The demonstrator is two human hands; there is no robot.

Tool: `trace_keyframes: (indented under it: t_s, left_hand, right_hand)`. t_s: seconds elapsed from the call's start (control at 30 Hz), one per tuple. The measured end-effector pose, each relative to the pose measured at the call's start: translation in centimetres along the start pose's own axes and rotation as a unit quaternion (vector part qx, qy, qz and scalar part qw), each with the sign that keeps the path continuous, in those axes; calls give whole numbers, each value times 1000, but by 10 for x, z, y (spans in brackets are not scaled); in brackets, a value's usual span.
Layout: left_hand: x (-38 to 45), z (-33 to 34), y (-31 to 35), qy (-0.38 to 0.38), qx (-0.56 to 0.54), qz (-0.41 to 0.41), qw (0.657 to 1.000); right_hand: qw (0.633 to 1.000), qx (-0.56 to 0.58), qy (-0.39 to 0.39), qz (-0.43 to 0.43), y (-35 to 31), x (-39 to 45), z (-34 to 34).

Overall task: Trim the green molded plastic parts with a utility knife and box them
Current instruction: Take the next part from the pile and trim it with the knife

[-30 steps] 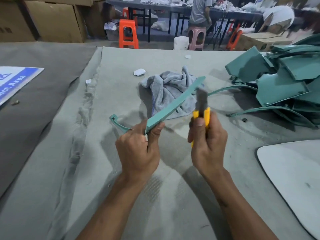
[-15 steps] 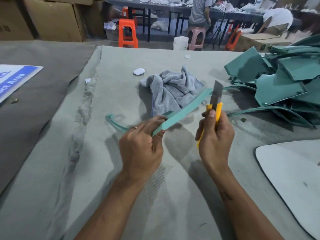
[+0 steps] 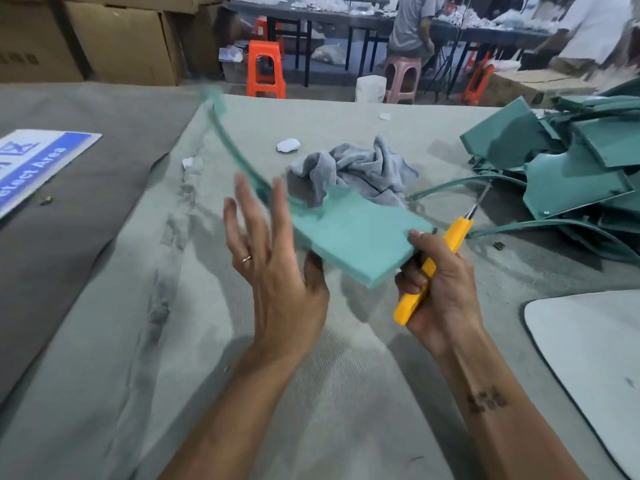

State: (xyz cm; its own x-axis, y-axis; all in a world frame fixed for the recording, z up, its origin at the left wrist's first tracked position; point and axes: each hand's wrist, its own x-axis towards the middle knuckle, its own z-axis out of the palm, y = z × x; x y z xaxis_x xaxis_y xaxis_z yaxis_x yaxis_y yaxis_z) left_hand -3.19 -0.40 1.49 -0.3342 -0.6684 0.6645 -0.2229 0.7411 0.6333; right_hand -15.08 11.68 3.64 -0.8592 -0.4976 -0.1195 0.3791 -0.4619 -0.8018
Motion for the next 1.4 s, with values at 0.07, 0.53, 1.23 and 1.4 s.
trace_keyframes:
  t_s: [0.07,0.53,1.23,1.4]
  left_hand:
    - [-2,1,6,-29,-165,-91,982]
    - [12,-4,8,-54,-533,-405,740]
    - [10,-10,7,-196,-489,-481,701]
    - [8,-2,11,-133,-483,-426,753]
  right_hand:
    - [999,31,-14,30,5,-3,5]
    - [966,-236,-101,42,23,0,-3]
    - [709,-625,54,-323,-9,19,-37]
    - [734,-583,-39,-346,-6,7,-20]
